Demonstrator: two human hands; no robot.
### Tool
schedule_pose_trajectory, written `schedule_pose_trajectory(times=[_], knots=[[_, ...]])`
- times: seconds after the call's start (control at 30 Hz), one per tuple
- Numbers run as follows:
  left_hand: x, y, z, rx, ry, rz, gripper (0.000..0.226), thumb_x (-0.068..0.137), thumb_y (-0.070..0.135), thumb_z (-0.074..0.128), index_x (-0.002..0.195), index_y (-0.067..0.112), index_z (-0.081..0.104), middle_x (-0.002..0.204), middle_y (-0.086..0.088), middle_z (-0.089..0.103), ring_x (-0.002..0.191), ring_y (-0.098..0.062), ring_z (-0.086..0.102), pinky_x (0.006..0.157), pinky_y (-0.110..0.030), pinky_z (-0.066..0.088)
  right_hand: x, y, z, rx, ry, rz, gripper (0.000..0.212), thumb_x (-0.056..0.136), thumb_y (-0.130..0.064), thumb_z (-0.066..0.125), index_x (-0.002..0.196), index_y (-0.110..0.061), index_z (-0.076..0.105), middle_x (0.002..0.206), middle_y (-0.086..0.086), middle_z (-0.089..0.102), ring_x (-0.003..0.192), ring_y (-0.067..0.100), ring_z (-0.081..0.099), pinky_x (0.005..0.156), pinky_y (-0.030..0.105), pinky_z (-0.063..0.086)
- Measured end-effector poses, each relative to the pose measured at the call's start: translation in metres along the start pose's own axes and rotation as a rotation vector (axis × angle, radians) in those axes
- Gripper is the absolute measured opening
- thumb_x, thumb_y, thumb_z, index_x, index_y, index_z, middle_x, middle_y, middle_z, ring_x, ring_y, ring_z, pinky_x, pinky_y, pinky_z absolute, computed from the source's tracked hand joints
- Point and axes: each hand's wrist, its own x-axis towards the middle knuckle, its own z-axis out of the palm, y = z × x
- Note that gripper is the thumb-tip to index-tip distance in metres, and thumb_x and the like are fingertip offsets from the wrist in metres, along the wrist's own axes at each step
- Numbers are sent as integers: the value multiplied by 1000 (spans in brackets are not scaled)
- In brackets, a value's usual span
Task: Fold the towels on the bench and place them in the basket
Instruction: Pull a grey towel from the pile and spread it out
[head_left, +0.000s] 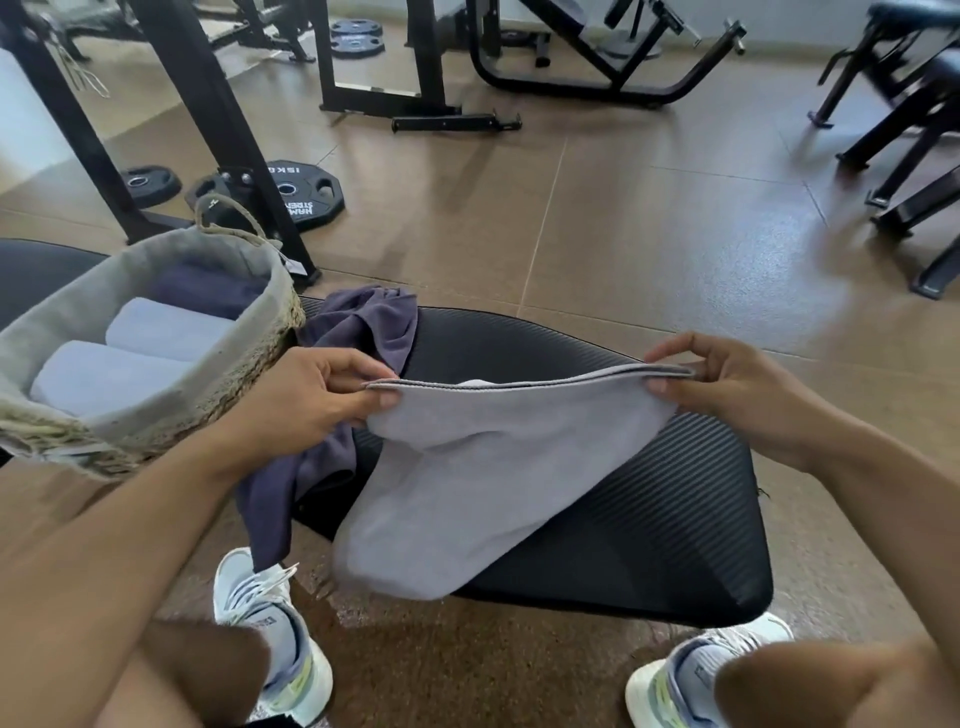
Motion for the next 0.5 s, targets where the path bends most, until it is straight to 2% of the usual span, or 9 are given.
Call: schedule_pose_trajectory(times=[0.07,0.13,0.23,0.3,0.37,0.4,0.5], knots=[[-4,6,1,-70,12,-22,17,76,13,81,91,4,77,80,-7,78,70,-5,66,63,-11,53,-4,-5,-1,19,-6,20,32,71,-34,85,99,-21,76,91,19,73,85,20,67,81,29,56],[-5,8,-2,-173,44,-31,28,67,28,85,85,8,78,76,-4,76,65,-6,64,60,-12,53,-9,-8,-5,39,-39,64,38,64,-34,88,94,-13,78,92,11,75,86,20,69,74,22,58],[-9,9,-8,-246,37,-18,58,47,52,96,84,11,80,81,-6,76,68,-8,67,64,-15,55,-18,-13,-10,32,-81,127,67,45,-49,99,95,-9,80,96,14,76,85,21,71,73,27,61],[-13,9,-11,-243,-26,-34,70,39,59,96,85,9,80,84,-10,75,71,-11,66,65,-16,55,-25,-20,-15,35,-69,155,75,40,-55,99,98,-11,80,98,15,76,86,23,69,77,33,59],[-14,12,-12,-211,-93,-52,70,41,60,96,85,8,79,84,-12,74,71,-13,64,64,-15,53,-32,-31,-22,50,-73,166,70,48,-57,96,101,-14,81,101,16,75,90,24,68,79,33,60],[-14,14,-13,-200,-122,-53,68,43,58,96,85,8,78,83,-13,73,70,-13,63,62,-15,53,-35,-38,-27,43,-87,170,62,58,-55,92,103,-14,80,105,19,75,92,26,67,79,35,59],[-9,32,-13,-185,-130,-45,53,64,42,94,89,-1,74,80,-15,69,65,-13,60,58,-15,52,-41,-57,-38,-17,-79,194,29,84,-40,75,98,-15,81,94,16,72,80,21,65,67,29,55]])
